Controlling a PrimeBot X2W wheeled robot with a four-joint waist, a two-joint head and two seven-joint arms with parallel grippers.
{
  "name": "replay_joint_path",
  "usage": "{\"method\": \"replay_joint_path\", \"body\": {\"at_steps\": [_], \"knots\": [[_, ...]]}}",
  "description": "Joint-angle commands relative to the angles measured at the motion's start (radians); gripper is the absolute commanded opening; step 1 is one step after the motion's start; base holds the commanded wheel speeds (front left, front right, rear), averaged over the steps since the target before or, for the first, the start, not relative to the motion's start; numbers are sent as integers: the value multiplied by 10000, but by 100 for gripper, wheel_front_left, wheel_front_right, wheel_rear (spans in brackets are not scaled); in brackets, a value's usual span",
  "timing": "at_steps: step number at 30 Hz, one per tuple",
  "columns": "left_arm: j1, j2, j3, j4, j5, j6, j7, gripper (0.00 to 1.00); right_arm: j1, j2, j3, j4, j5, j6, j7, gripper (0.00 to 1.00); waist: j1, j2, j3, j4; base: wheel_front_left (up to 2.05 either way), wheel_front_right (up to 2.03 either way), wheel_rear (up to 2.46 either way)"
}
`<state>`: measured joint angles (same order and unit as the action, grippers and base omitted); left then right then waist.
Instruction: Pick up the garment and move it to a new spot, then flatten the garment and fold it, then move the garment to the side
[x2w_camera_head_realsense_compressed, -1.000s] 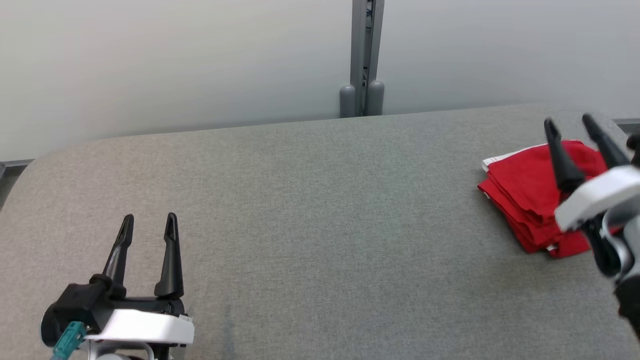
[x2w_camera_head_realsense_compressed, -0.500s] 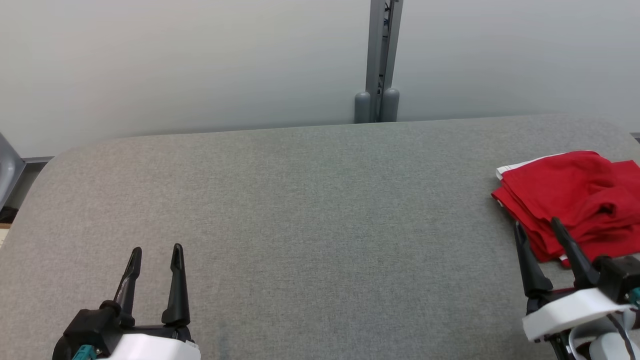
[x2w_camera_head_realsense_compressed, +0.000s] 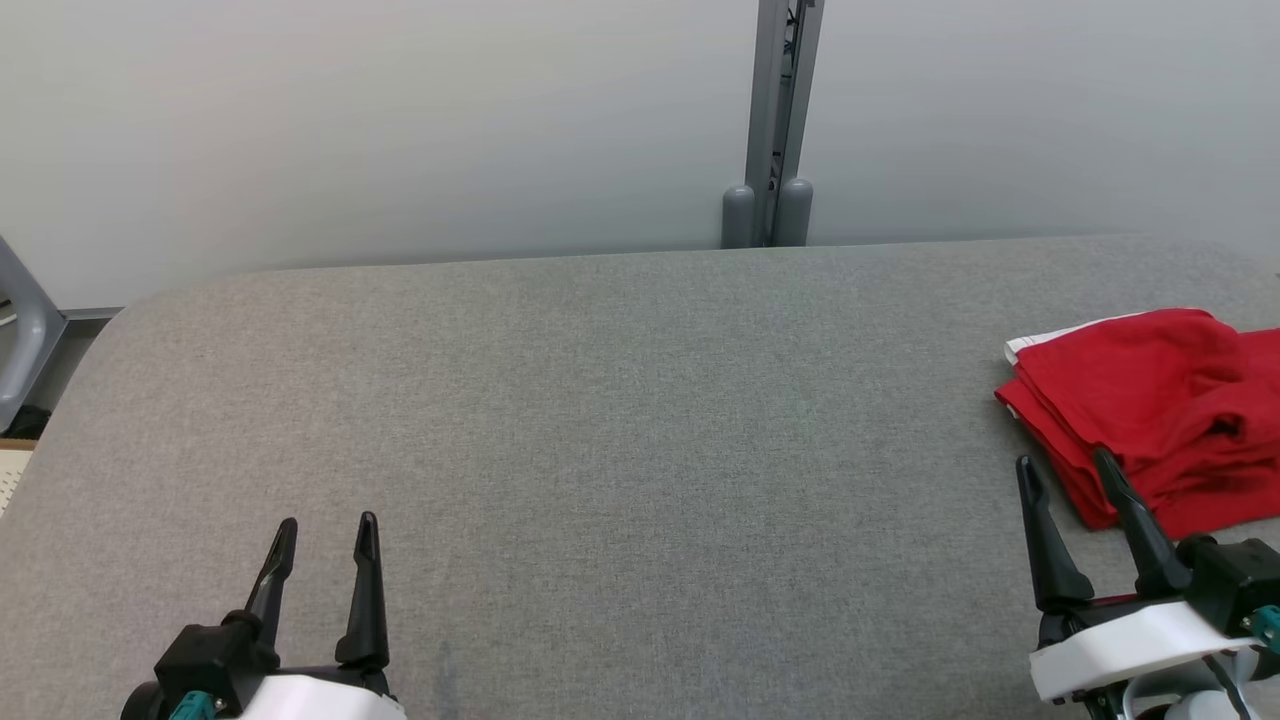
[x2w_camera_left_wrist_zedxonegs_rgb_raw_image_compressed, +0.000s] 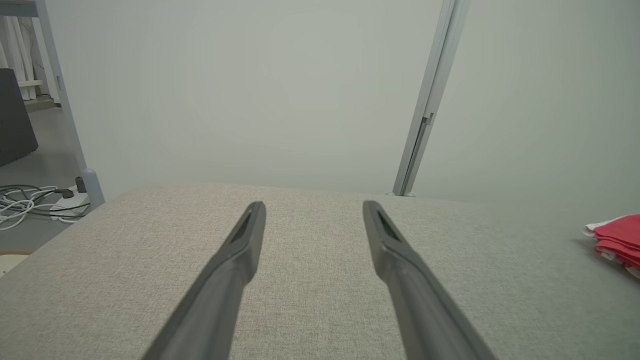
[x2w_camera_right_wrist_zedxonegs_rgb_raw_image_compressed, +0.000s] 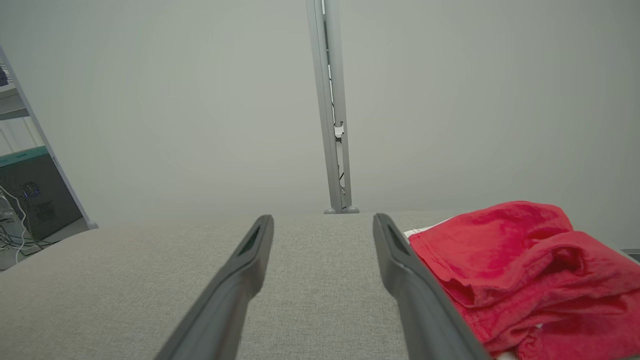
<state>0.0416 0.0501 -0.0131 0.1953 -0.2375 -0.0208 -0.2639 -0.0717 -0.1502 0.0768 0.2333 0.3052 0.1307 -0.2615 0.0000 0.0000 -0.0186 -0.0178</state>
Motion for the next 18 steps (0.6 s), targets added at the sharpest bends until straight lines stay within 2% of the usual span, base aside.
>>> {"method": "replay_joint_path", "body": {"at_steps": [1, 18], "knots": [[-139, 27, 18, 37, 54, -34, 1, 100, 78, -13, -25, -87, -53, 3, -44, 100, 0, 0, -1, 5, 0, 0, 0], [-232, 24, -49, 114, 19, 10, 1, 100, 125, 53, 16, -75, -32, 3, -45, 100, 0, 0, -35, -3, 0, 0, 0]]}}
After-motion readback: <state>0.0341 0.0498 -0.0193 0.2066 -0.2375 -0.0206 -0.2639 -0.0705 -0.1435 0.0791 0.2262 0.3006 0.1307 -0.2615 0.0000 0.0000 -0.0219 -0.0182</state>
